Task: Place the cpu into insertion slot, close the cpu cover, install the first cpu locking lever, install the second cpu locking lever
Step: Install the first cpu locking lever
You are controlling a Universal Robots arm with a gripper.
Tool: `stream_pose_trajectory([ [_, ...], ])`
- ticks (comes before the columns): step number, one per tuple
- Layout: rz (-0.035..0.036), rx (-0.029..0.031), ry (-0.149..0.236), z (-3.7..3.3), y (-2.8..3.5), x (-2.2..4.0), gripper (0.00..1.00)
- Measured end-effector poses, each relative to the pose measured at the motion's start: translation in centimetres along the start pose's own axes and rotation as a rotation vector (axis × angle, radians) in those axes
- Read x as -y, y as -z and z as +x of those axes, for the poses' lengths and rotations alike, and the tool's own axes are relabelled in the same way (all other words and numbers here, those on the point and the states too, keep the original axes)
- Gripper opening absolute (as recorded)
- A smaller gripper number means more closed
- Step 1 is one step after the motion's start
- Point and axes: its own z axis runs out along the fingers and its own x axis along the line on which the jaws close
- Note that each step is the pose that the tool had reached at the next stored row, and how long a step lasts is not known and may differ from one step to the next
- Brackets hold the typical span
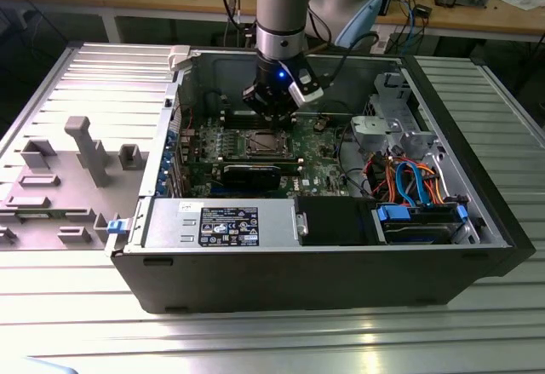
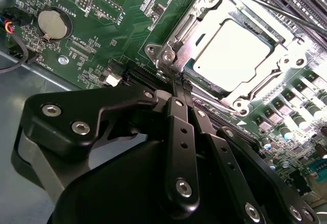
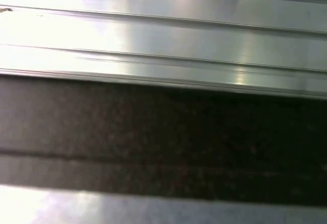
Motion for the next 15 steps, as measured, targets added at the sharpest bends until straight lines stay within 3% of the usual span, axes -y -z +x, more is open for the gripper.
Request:
stream_pose_trajectory([
  [15, 0.0049, -0.0001, 0.000, 0.00, -0.09, 0.00, 0.11],
])
